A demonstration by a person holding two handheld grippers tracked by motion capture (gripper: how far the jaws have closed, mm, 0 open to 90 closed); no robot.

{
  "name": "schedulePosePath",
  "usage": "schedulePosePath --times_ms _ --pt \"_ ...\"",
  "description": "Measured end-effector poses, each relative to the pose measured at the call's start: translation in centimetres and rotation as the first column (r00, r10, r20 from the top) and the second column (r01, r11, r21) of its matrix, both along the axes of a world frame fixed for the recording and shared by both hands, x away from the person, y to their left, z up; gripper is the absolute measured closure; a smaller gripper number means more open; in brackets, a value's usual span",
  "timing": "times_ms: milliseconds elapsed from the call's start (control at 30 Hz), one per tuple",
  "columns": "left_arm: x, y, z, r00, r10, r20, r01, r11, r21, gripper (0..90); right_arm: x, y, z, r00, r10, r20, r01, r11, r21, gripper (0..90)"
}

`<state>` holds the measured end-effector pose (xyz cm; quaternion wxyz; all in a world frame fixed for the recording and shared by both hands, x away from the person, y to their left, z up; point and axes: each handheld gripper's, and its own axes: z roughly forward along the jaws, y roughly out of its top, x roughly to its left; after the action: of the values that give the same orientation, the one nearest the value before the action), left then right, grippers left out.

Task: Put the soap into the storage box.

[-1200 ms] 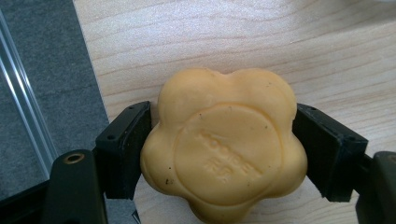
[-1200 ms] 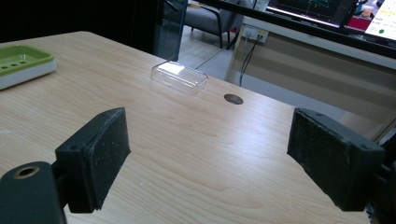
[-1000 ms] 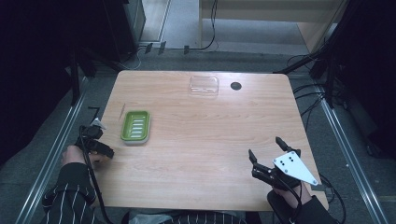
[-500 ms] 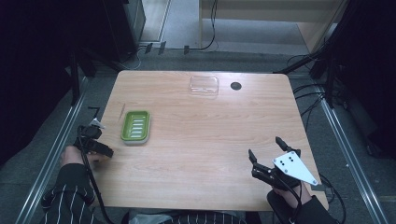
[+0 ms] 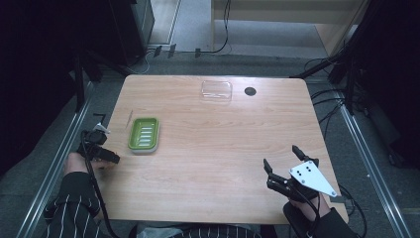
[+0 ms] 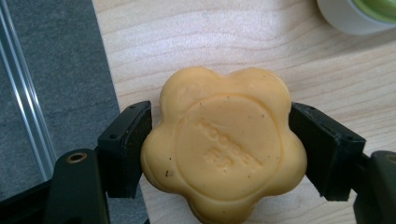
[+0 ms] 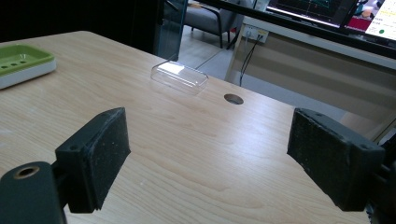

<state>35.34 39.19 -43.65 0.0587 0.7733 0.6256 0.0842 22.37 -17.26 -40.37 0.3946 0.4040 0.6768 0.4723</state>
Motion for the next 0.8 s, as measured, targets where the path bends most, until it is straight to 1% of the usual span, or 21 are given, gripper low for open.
schedulePosePath --times_ms 133,167,233,300,333,400,433,500,567,633,700,800 --pt "0.5 0.1 0.1 1.0 0.005 0.003 -0.005 1.0 0.0 25.8 0.0 0.0 0.0 1.0 -0.002 -0.002 0.002 1.0 -0.001 13.3" --pt "0.8 0.1 0.2 0.9999 0.01 0.014 -0.01 0.9999 0.002 25.9 0.0 0.0 0.0 1.0 -0.002 -0.001 0.002 1.0 0.001 13.3" --pt "1.1 0.1 0.2 0.9998 0.007 0.019 -0.007 0.9999 0.009 25.8 0.0 0.0 0.0 1.0 -0.002 -0.001 0.002 1.0 0.001 13.3" --pt "1.3 0.0 0.3 0.9997 0.006 0.023 -0.006 1.0 0.002 25.8 0.0 0.0 0.0 1.0 -0.002 -0.003 0.002 1.0 -0.002 13.3" --pt "1.4 0.0 0.4 0.9994 0.008 0.033 -0.008 1.0 0.002 25.8 0.0 0.0 0.0 1.0 -0.001 -0.003 0.001 1.0 -0.003 13.3" --pt "1.7 0.0 0.6 0.9993 0.006 0.037 -0.007 1.0 0.004 25.8 0.0 0.0 0.0 1.0 -0.002 -0.002 0.002 1.0 -0.003 13.3" --pt "1.8 0.0 0.7 0.9987 0.012 0.049 -0.012 0.9999 0.003 25.9 0.0 0.0 0.0 1.0 -0.002 -0.002 0.002 1.0 -0.002 13.3" --pt "2.0 0.0 0.9 0.9984 0.013 0.056 -0.013 0.9999 0.003 25.8 0.0 0.0 0.0 1.0 -0.003 -0.003 0.003 1.0 -0.002 13.3" --pt "2.1 0.0 0.9 0.9978 0.012 0.065 -0.013 0.9999 0.011 25.9 0.0 0.0 0.0 1.0 -0.002 -0.003 0.002 1.0 -0.003 13.3" --pt "2.3 0.1 1.0 0.9974 0.017 0.07 -0.017 0.9999 0.0 25.8 0.0 0.0 0.0 1.0 -0.002 -0.003 0.002 1.0 -0.003 13.3" --pt "2.4 0.1 1.2 0.9962 0.02 0.085 -0.02 0.9998 -0.001 25.8 0.0 0.0 0.0 1.0 -0.002 -0.001 0.002 1.0 -0.005 13.3" --pt "2.7 0.0 1.4 0.9953 0.019 0.095 -0.018 0.9998 -0.01 25.9 0.0 0.0 0.0 1.0 -0.001 -0.002 0.001 1.0 -0.005 13.3"
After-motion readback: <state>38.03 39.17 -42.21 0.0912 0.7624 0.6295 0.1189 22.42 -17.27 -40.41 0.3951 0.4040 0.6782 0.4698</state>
